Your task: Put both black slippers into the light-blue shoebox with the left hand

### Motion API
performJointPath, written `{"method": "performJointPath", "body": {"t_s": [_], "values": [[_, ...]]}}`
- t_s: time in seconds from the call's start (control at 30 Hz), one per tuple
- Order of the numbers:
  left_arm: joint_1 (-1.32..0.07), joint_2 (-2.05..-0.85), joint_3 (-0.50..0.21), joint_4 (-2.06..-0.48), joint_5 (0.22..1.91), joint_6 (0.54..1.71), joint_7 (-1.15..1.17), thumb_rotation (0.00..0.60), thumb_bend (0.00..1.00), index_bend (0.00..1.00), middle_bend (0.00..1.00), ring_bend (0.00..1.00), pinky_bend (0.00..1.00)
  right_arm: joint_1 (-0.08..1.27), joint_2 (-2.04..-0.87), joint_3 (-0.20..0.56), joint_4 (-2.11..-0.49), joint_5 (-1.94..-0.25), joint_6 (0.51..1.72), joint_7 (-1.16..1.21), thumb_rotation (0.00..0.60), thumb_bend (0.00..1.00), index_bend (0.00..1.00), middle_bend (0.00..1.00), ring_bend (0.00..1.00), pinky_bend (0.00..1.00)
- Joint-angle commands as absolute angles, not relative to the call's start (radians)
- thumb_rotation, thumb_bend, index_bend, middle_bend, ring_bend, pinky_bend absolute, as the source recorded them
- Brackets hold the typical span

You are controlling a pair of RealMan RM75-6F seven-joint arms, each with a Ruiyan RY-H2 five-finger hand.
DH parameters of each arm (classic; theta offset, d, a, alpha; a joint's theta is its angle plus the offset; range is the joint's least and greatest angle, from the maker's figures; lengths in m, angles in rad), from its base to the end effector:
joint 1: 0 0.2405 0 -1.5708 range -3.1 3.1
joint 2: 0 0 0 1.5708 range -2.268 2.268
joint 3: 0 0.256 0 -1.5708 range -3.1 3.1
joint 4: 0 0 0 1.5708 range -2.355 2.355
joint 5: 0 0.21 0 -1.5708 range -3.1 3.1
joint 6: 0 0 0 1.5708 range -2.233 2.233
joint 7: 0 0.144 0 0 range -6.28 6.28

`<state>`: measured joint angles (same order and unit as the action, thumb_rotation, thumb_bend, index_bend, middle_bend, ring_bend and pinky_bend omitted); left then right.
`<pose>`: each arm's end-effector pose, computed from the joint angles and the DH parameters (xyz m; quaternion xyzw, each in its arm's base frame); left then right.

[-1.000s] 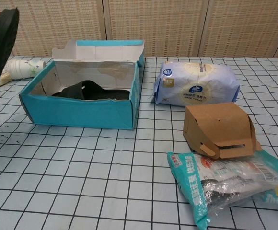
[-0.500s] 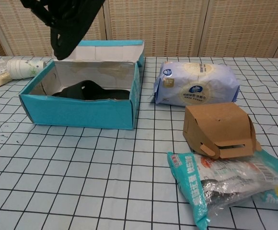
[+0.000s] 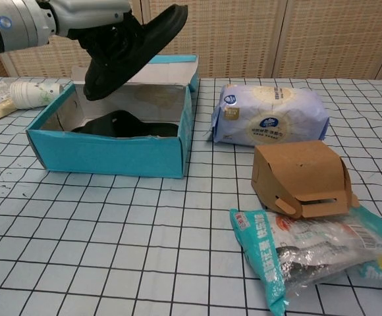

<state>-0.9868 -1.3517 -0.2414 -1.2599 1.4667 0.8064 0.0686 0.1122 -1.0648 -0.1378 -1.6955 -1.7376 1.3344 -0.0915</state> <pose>-0.0834 0.4346 0.0668 -0.8124 -0.1640 -0.3903 0.4010 -0.2876 -0.1370 0.1151 0.7359 -0.3923 0.3124 0.4549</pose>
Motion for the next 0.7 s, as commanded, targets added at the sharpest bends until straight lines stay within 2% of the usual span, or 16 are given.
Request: {"method": "performJointPath", "body": {"t_s": [0.03,0.47,0.7], "values": [[-0.992,-1.358,-0.211,-1.244,1.43,0.756,0.093,0.6,0.92,0.69,0.66,0.6,0.75,0.115,-1.066,-0.136,-1.694,-1.733,1.329,-0.091,0.6,0.25,0.0,0.0,0.0,0.0],[-1.0,-1.448,-0.15,-1.104,1.421,0.724,0.096,0.6,0.91,0.69,0.66,0.58,0.73,0.115,-1.062,-0.143,-1.699,-1.739,1.331,-0.093,0.6,0.25,0.0,0.0,0.0,0.0],[-1.012,-1.506,-0.112,-1.036,1.381,0.631,0.119,0.6,0.92,0.69,0.66,0.55,0.7,0.122,-1.062,-0.15,-1.7,-1.742,1.313,-0.095,0.6,0.25,0.0,0.0,0.0,0.0]]}}
